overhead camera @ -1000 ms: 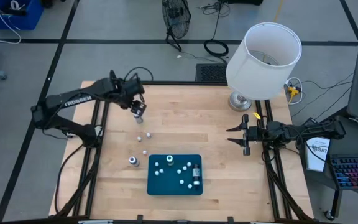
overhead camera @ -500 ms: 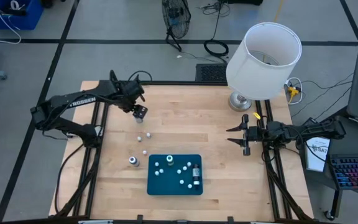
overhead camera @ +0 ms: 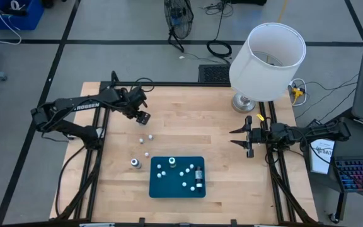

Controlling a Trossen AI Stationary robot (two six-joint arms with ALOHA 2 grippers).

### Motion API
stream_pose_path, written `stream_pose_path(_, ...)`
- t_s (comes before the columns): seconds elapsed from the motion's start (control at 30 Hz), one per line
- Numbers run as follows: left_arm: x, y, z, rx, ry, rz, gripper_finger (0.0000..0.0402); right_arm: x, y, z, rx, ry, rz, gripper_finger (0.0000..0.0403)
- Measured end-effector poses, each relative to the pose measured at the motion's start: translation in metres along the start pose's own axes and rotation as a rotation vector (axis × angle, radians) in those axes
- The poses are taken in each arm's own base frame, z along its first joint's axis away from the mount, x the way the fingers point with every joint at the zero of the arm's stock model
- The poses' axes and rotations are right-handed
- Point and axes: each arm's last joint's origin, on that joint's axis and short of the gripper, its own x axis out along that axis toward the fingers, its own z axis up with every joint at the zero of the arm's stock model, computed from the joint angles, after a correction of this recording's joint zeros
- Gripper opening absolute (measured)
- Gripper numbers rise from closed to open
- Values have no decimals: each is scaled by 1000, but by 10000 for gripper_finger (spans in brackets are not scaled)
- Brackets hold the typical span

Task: Pick & Place food coloring
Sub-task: Put the large blue food coloring bottle into the blue container

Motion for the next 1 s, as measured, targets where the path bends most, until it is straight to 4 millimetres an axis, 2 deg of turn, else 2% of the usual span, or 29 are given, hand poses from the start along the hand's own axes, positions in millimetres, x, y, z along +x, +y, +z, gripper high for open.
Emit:
stream_pose_path(0.27, 8, 1, -1, -4, 2, 9, 227, 0, 0, 0, 0, 0, 0, 161)
stream_pose_path(0.57, 31, 0, 4, 41, 60, 45, 227, 0, 0, 0, 0, 0, 0, 161)
stream_pose_path(1.0, 31, -3, 8, 65, 9, 27, 227, 0, 0, 0, 0, 0, 0, 160)
